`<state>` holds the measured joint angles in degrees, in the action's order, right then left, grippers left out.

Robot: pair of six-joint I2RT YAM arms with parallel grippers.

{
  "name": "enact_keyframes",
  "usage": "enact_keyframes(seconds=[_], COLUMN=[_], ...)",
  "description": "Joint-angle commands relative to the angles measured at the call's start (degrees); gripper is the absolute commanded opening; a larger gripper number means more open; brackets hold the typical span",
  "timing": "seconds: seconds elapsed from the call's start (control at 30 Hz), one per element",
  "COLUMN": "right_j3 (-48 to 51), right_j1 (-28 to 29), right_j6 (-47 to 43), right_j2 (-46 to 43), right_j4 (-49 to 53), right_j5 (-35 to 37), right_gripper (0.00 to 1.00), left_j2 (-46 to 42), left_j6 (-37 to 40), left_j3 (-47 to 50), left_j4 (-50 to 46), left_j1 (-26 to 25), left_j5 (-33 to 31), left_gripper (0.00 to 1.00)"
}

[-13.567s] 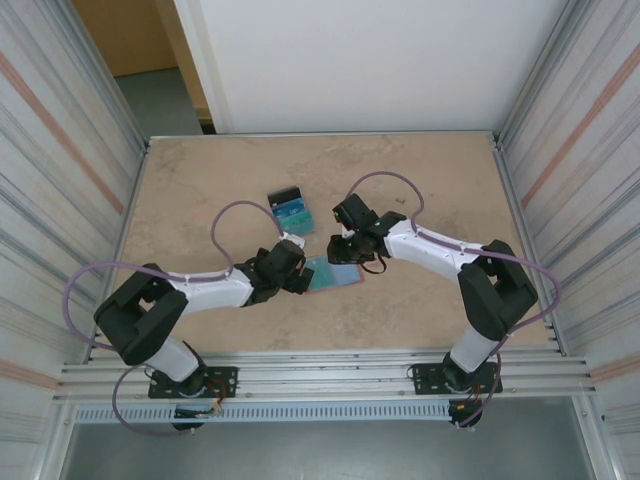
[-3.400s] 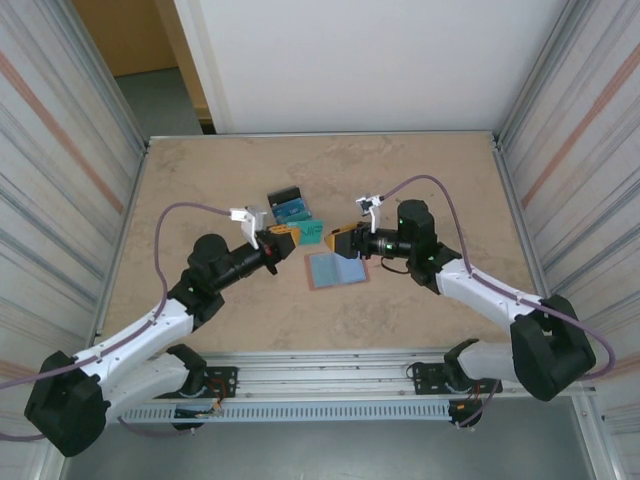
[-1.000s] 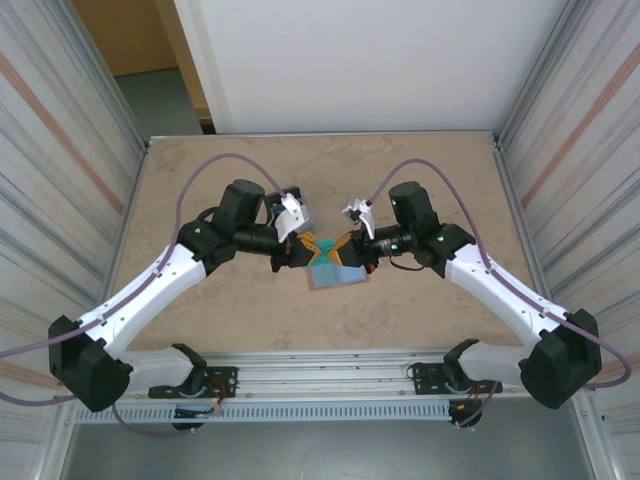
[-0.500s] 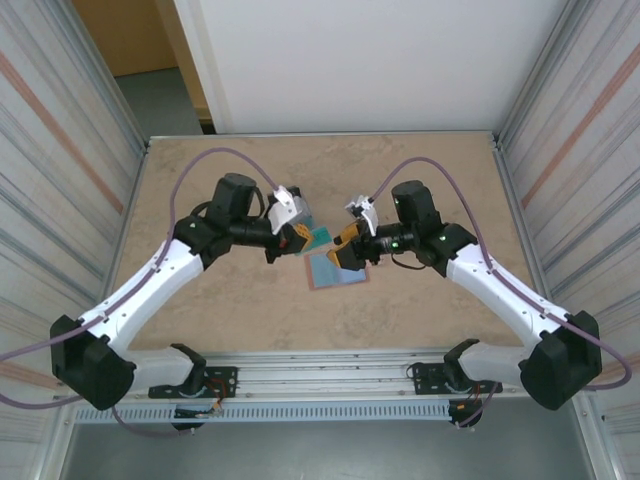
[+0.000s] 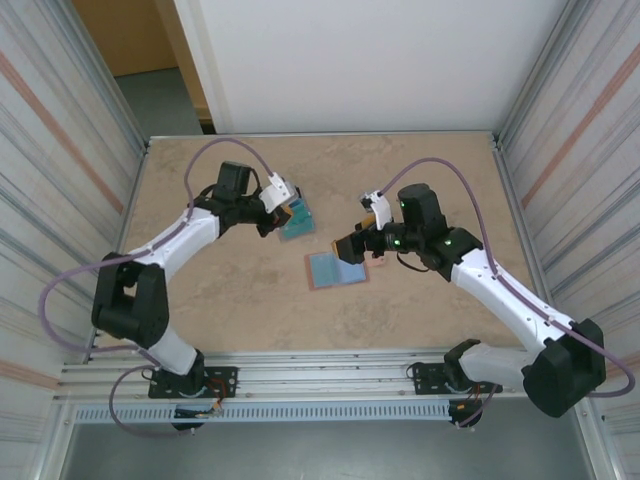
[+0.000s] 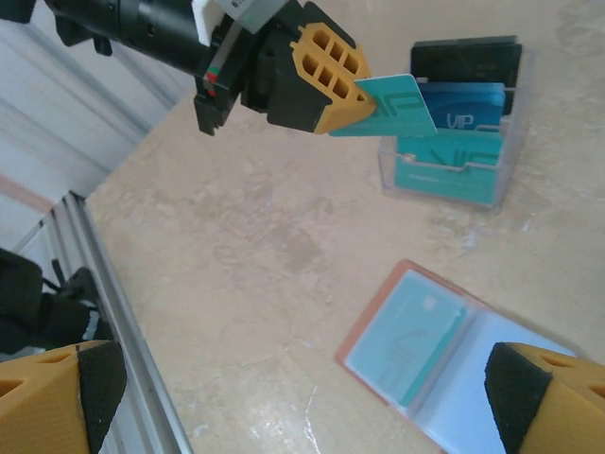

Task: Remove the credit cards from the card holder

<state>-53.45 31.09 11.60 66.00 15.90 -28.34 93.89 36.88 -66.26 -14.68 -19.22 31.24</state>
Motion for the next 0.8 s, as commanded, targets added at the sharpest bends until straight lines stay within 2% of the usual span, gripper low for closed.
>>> enact_keyframes(seconds=[0.0, 0.33, 0.77], right_j3=[1.09, 1.85, 2.16], right_j1=[0.11, 0.03, 0.02], right_j6=[2.28, 3.17, 3.26], right_j2=[-2.02, -3.41, -2.98], right_j4=[-0.38, -0.25, -1.10], right_j5=[4.10, 5.65, 5.61], right_gripper=[0.99, 0.99, 0.99], left_j2=[2.43, 10.68, 14.13], left_j6=[3.91, 6.93, 7.94], left_j3=[-3.80, -9.86, -11.04], left_j4=[0.89, -2.31, -3.52], left_j1=[0.68, 0.77, 0.77], left_j5=[0.32, -0.69, -1.98], left_gripper=[0.00, 0.00, 0.00])
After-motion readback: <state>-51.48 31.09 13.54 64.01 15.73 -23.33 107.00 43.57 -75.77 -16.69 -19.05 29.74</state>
